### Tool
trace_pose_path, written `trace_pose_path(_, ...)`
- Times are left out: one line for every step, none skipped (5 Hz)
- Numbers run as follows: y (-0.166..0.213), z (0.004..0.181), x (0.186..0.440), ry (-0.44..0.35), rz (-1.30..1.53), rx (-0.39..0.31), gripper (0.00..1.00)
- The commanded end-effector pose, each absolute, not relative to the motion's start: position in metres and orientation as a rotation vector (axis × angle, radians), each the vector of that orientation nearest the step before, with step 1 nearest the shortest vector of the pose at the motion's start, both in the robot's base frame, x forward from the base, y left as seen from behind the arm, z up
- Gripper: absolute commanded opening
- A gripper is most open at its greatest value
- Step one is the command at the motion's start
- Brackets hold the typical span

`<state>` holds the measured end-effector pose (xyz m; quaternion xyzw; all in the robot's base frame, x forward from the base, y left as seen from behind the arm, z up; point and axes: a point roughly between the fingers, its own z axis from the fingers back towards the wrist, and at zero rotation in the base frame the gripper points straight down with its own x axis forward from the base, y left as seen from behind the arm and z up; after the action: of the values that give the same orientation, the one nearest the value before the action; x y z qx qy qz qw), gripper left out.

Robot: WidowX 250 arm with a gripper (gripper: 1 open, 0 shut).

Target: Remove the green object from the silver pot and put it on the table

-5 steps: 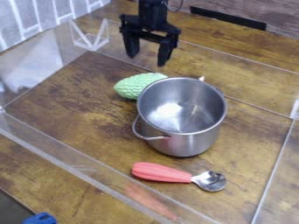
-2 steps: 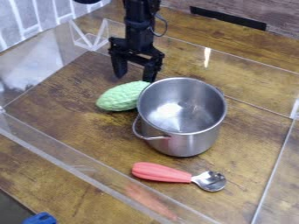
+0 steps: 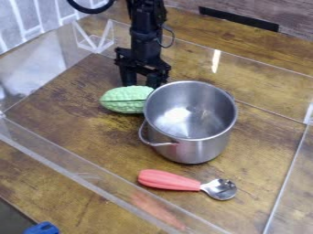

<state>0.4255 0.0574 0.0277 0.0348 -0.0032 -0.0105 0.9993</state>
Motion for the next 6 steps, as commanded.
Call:
trace_pose_path(0.061, 0.054, 0.429, -0.057, -0.057, 0.081, 0.0)
trace_pose_path(0.057, 0.08, 0.433, -0.06, -0.029, 0.101, 0.0)
trace_pose_path(0.052, 0.111, 0.437, -0.068, 0.004, 0.127, 0.0)
trace_pose_path(0.047, 0.091, 0.434, -0.065, -0.084, 0.117, 1.0)
trace_pose_path(0.042, 0.074, 0.432, -0.062, -0.171, 0.109, 1.0)
trace_pose_path(0.045, 0.065, 0.427, -0.061, -0.212, 0.108, 0.0)
